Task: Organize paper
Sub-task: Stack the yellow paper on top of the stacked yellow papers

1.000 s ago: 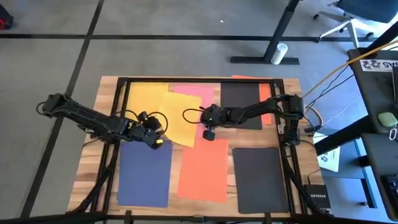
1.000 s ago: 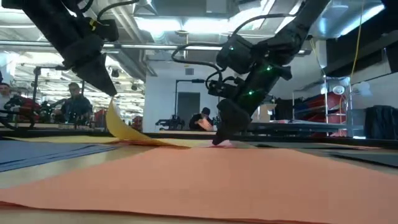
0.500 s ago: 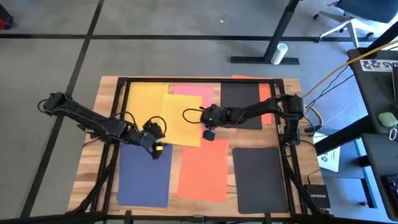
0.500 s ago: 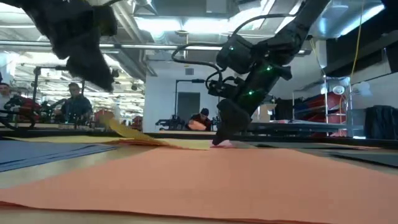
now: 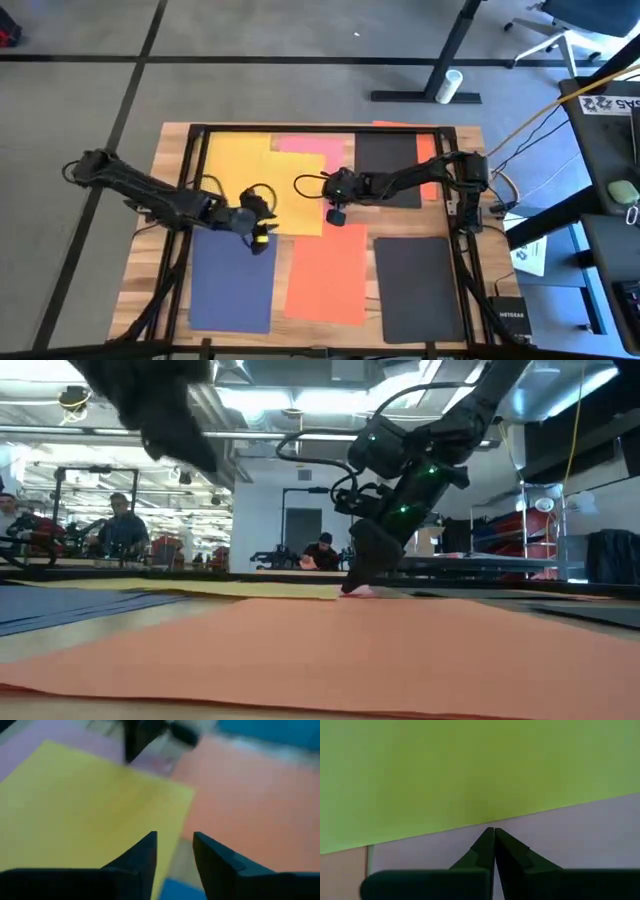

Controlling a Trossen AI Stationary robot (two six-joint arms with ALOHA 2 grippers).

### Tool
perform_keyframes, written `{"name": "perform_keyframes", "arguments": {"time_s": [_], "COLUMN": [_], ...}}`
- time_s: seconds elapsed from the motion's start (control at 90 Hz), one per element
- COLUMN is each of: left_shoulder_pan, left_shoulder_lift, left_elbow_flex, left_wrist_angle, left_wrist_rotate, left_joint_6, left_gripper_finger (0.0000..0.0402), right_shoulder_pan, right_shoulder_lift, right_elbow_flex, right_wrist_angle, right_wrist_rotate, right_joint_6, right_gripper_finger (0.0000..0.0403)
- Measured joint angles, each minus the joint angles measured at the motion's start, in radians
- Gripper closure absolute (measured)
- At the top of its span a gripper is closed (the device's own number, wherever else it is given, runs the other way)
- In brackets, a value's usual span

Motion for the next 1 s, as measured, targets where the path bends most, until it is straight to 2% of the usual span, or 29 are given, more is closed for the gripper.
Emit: {"name": "perform_keyframes", "arguments": {"time_s": [0.167, 0.233, 0.378, 0.744, 1.0], "left_shoulder_pan": [0.074, 0.087, 0.105, 0.164, 0.204], "left_shoulder_lift": [0.123, 0.151, 0.181, 0.25, 0.257], "left_elbow_flex": [-0.001, -0.001, -0.002, -0.043, -0.088], "left_wrist_angle": [-0.056, -0.081, -0.116, -0.069, -0.069], "left_wrist_rotate": [0.002, 0.004, 0.005, 0.001, 0.001], "left_joint_6": [0.018, 0.014, -0.008, -0.007, -0.011], "left_gripper_finger": [0.0381, 0.0395, 0.0401, 0.0401, 0.0401], "right_shoulder_pan": [0.0, 0.0, 0.0, 0.0, 0.0], "right_shoulder_lift": [0.0, 0.0, 0.0, -0.001, -0.001], "right_elbow_flex": [0.0, 0.0, 0.0, 0.0, 0.0], "right_wrist_angle": [-0.002, -0.003, -0.003, -0.007, -0.01], "right_wrist_rotate": [0.0, 0.0, 0.0, -0.004, -0.015], "right_joint_6": [0.0, 0.0, 0.0, -0.001, -0.001], "right_gripper_finger": [0.0403, 0.0403, 0.0403, 0.0403, 0.0403]}}
